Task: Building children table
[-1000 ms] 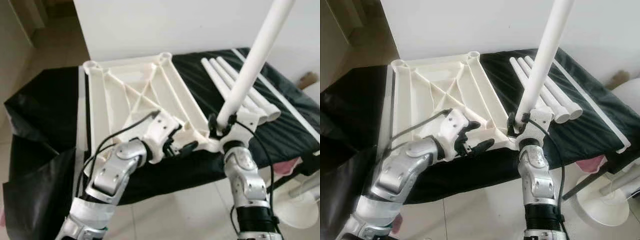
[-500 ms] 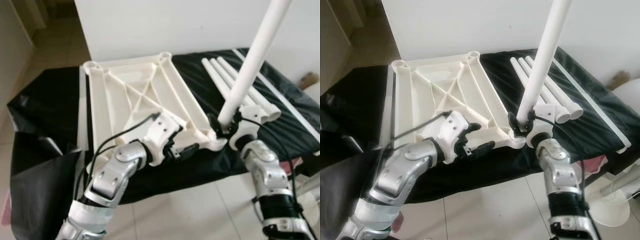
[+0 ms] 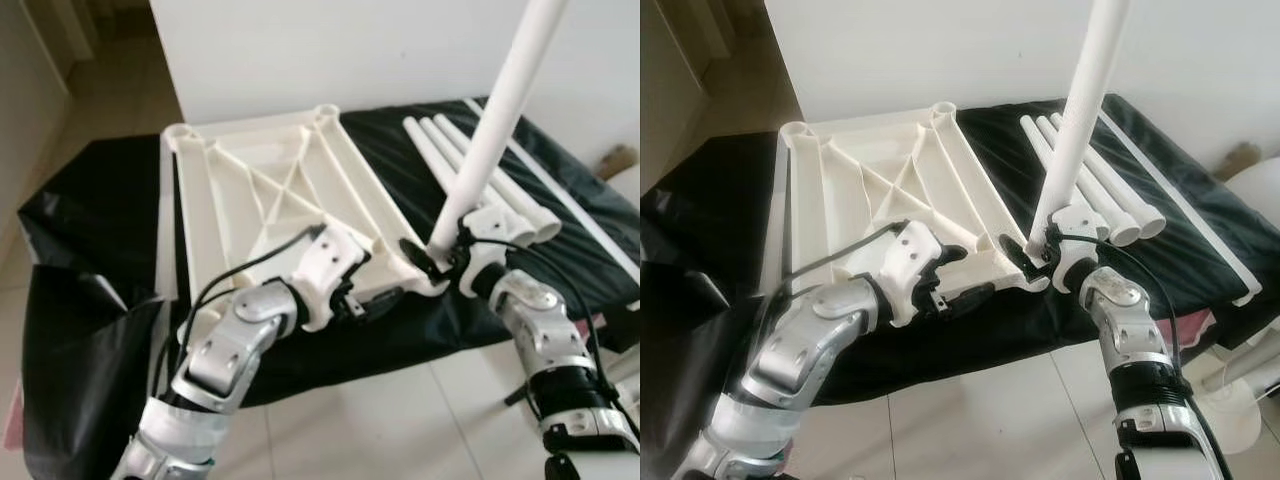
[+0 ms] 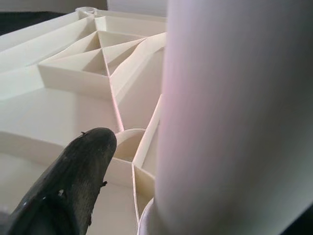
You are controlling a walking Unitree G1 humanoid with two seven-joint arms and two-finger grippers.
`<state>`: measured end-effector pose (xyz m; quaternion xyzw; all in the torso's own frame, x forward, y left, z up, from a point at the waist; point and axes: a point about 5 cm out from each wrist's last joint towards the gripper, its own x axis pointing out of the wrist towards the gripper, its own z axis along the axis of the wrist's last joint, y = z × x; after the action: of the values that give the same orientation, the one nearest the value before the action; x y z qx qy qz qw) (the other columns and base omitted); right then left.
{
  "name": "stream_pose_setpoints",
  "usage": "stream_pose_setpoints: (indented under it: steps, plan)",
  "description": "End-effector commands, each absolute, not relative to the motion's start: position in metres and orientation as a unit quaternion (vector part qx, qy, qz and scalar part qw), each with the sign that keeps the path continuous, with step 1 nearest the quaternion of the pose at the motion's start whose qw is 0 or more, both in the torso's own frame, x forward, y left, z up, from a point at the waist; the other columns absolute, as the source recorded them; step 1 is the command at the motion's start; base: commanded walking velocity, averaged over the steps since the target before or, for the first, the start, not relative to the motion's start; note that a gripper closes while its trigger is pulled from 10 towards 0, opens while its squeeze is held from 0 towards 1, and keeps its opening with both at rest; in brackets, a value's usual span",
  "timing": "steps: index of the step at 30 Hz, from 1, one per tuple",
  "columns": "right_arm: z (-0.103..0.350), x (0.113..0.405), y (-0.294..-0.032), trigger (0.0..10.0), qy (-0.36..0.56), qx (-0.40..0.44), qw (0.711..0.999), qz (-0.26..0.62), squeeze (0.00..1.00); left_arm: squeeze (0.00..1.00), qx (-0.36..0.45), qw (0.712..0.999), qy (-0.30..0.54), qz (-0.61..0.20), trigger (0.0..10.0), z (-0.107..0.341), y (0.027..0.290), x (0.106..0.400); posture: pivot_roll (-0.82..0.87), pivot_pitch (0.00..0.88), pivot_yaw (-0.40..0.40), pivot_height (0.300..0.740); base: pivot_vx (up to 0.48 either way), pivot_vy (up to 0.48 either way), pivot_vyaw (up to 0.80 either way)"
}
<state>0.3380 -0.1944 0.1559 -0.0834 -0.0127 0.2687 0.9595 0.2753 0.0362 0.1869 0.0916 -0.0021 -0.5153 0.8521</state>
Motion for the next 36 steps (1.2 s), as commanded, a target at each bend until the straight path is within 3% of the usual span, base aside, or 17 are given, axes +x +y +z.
stream_pose_setpoints:
  steps: [1, 2, 3, 4, 5, 6, 16, 17, 18, 32, 36]
  plan:
    - [0.152, 0.339, -0.191, 8.2, -0.006, -0.093, 0.954, 0.286, 0.0, 0.0, 0.095, 0.847, -0.002, -0.524, 10.0, 0.185, 0.033, 0.273, -0.01, 0.014, -0.021, 0.74, 0.0, 0.0, 0.0]
    - [0.152, 0.339, -0.191, 8.2, -0.006, -0.093, 0.954, 0.286, 0.0, 0.0, 0.095, 0.847, -0.002, -0.524, 10.0, 0.185, 0.033, 0.273, -0.01, 0.014, -0.021, 0.74, 0.0, 0.0, 0.0]
    - [0.152, 0.34, -0.192, 4.9, -0.006, -0.093, 0.953, 0.287, 0.0, 0.0, 0.096, 0.846, -0.002, -0.524, 10.0, 0.185, 0.032, 0.272, -0.01, 0.014, -0.022, 0.74, 0.0, 0.0, 0.0]
    - [0.151, 0.34, -0.193, 0.9, -0.005, -0.093, 0.953, 0.287, 0.0, 0.0, 0.096, 0.845, -0.002, -0.525, 10.0, 0.185, 0.032, 0.271, -0.01, 0.012, -0.025, 0.74, 0.0, 0.0, 0.0]
    - [0.151, 0.34, -0.193, 0.9, -0.005, -0.093, 0.953, 0.287, 0.0, 0.0, 0.096, 0.845, -0.002, -0.525, 10.0, 0.185, 0.032, 0.271, -0.01, 0.012, -0.025, 0.74, 0.0, 0.0, 0.0]
    - [0.15, 0.34, -0.195, 0.0, -0.001, -0.091, 0.954, 0.287, 0.0, 0.0, 0.095, 0.845, -0.001, -0.527, 10.0, 0.184, 0.031, 0.27, -0.01, 0.012, -0.025, 0.74, 0.0, 0.0, 0.0]
    - [0.14, 0.338, -0.203, 0.0, 0.013, -0.062, 0.961, 0.271, 0.0, 0.0, 0.094, 0.844, -0.001, -0.528, 10.0, 0.184, 0.031, 0.269, -0.01, 0.007, -0.032, 0.74, 0.0, 0.0, 0.0]
    - [0.139, 0.338, -0.203, 3.7, 0.013, -0.058, 0.962, 0.268, 0.0, 0.0, 0.094, 0.844, -0.001, -0.529, 10.0, 0.184, 0.031, 0.269, -0.01, 0.008, -0.032, 0.74, 0.0, 0.0, 0.0]
    - [0.138, 0.338, -0.203, 10.0, 0.015, -0.045, 0.965, 0.259, 0.0, 0.0, 0.094, 0.843, -0.001, -0.529, 10.0, 0.184, 0.031, 0.269, -0.01, 0.007, -0.032, 0.74, 0.0, 0.0, 0.0]
    - [0.132, 0.336, -0.199, 10.0, 0.025, -0.011, 0.982, 0.185, 0.0, 0.0, 0.094, 0.843, 0.0, -0.529, 10.0, 0.183, 0.031, 0.267, -0.02, 0.013, -0.032, 0.74, 0.0, 0.0, 0.0]
    - [0.129, 0.336, -0.199, 10.0, 0.031, 0.005, 0.991, 0.127, 0.0, 0.0, 0.094, 0.843, 0.0, -0.53, 10.0, 0.182, 0.031, 0.267, -0.02, 0.014, -0.03, 0.74, 0.0, 0.0, 0.0]
